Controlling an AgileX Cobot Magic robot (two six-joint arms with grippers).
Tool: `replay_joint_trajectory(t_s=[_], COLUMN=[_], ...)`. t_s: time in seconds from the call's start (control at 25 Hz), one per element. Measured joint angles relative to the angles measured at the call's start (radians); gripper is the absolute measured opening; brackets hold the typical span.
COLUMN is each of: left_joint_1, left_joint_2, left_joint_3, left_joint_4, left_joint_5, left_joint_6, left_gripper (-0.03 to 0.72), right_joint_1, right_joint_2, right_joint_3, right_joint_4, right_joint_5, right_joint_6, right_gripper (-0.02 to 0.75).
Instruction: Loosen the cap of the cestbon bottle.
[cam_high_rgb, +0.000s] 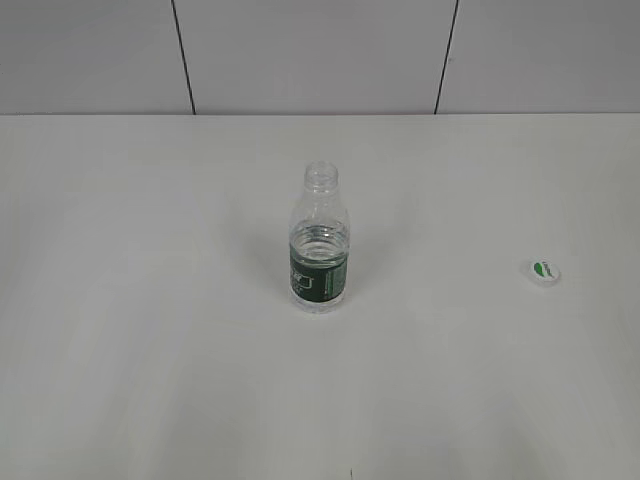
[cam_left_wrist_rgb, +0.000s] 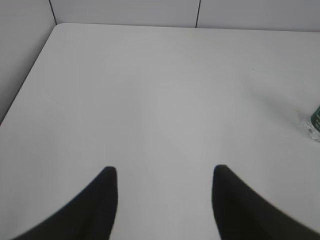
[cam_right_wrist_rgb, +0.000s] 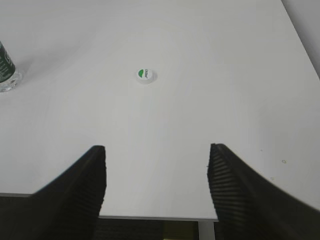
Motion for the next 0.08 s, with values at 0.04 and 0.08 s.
replay_joint_trajectory(t_s=[0.04,0.08], left_joint_1=[0.0,0.0], left_joint_2=[0.0,0.0], left_joint_3=[0.0,0.0], left_joint_4=[0.0,0.0], left_joint_5=[0.0,0.0], left_joint_6=[0.0,0.0], left_gripper=[0.384,0.384], right_joint_1=[0.0,0.0], right_joint_2=[0.0,0.0], right_joint_3=[0.0,0.0], right_joint_4=[0.0,0.0], right_joint_5=[0.0,0.0], right_joint_6=[0.0,0.0], right_gripper=[0.489,0.489])
